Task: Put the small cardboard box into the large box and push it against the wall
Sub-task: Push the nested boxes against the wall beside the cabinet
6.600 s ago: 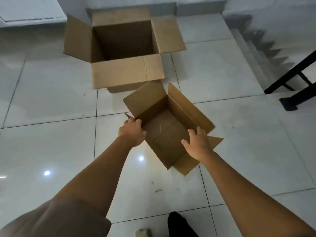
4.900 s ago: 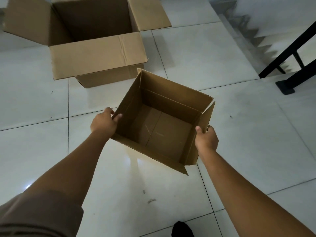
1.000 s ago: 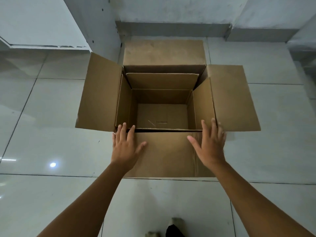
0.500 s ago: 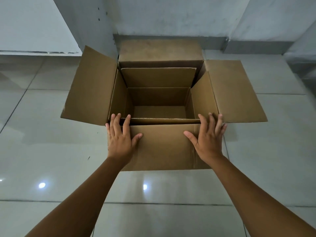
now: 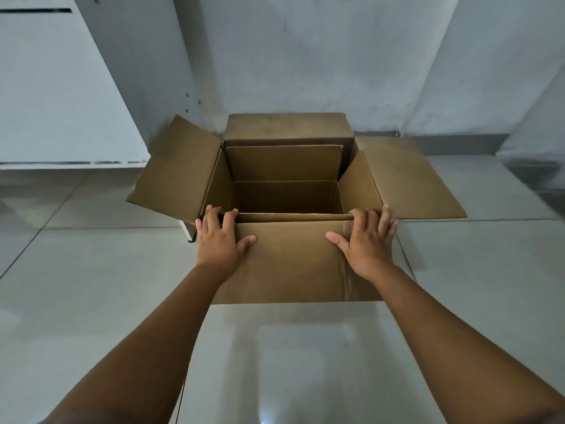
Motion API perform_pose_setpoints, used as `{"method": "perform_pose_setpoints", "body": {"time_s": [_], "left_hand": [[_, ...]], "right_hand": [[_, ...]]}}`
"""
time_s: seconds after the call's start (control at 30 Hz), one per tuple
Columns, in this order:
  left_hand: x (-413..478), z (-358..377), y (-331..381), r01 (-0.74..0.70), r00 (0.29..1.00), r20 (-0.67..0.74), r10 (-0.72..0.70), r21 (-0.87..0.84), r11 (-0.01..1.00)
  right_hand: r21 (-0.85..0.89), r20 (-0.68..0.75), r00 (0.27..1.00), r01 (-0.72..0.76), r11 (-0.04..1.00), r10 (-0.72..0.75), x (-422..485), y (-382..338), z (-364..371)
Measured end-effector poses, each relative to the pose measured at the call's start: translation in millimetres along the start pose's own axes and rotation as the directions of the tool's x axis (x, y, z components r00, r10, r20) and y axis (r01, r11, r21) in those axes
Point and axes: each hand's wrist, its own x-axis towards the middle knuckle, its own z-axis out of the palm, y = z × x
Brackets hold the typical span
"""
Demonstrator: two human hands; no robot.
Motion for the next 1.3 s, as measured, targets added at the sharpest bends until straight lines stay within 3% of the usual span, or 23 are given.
{"method": "perform_pose_setpoints", "body": {"time_s": [0.77, 0.93, 1.03, 1.1, 1.17, 1.23, 1.3], "left_hand": [[173.5, 22.5, -5.1, 0.119, 0.993, -0.001, -0.119, 0.011, 0.993], [192.6, 30.6, -18.2, 0.102, 0.994, -0.047, -0.102, -0.001, 0.995], [186.3, 33.9, -23.0, 0.104, 0.983, -0.138, -0.118, -0.104, 0.989], [180.0, 33.4, -21.6, 0.099, 0.94, -0.297, -0.167, -0.23, 0.968], [179.6, 28.5, -17.6, 0.159, 0.837, -0.429, -0.341, -0.406, 0.9], [186.5, 18.0, -15.3, 0.227, 0.728, -0.416, -0.544, -0.604, 0.764], [197.5, 6.6, -17.3, 0.28, 0.675, -0.277, -0.684, -0.761, 0.585]], "right_hand": [[0.042, 0.0, 0.996, 0.091, 0.995, -0.091, 186.6, -23.7, 34.4], [0.028, -0.077, 0.994, 0.076, 0.997, -0.074, 197.8, -34.4, 50.6], [0.018, -0.122, 0.989, 0.086, 0.996, -0.084, 195.7, -36.5, 53.1], [-0.002, -0.126, 0.988, 0.096, 0.995, -0.095, 193.9, -35.8, 50.3], [-0.022, -0.129, 0.986, 0.106, 0.994, -0.108, 191.5, -35.4, 46.6], [-0.051, -0.14, 0.983, 0.116, 0.992, -0.122, 190.2, -34.1, 41.7], [-0.086, -0.136, 0.981, 0.129, 0.988, -0.14, 192.4, -30.1, 35.8]]}}
